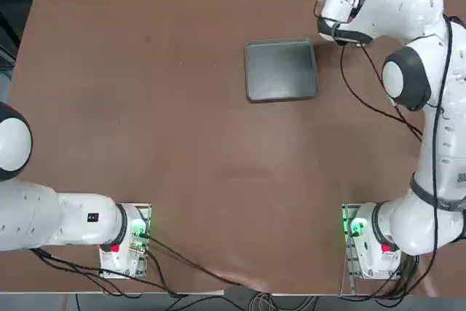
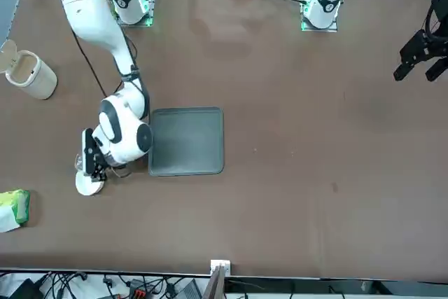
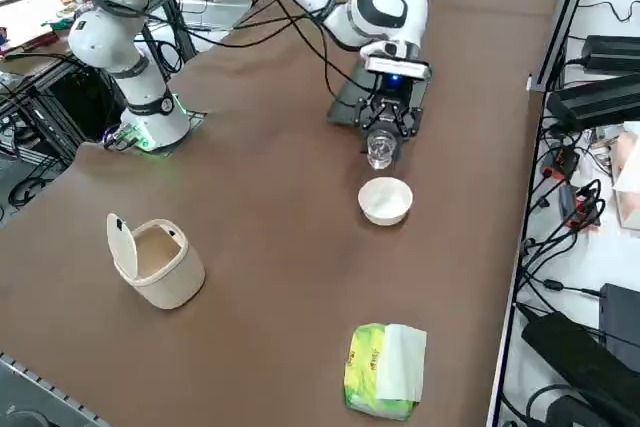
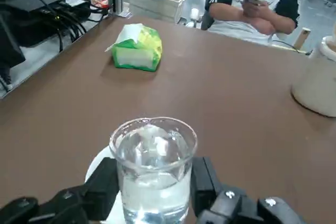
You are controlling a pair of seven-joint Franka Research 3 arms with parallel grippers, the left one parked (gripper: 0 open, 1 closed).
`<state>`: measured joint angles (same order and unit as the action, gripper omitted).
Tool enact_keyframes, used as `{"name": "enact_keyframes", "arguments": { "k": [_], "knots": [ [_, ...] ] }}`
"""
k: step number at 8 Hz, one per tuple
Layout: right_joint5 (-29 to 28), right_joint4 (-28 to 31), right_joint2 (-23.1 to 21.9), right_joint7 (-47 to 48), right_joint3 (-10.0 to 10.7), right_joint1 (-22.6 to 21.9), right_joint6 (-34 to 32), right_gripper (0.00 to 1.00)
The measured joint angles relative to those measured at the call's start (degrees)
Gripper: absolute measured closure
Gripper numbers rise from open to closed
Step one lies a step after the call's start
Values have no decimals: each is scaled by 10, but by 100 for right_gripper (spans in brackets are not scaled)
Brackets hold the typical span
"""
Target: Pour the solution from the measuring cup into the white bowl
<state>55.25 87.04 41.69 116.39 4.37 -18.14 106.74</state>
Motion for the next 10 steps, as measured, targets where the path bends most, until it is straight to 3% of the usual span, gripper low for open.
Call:
{"name": "enact_keyframes", "arguments": {
  "k": [3,10],
  "knots": [
    [-82,-15,1,-87,0,26,43,27],
    [-314,-41,0,-264,-1,65,51,27]
  ]
}}
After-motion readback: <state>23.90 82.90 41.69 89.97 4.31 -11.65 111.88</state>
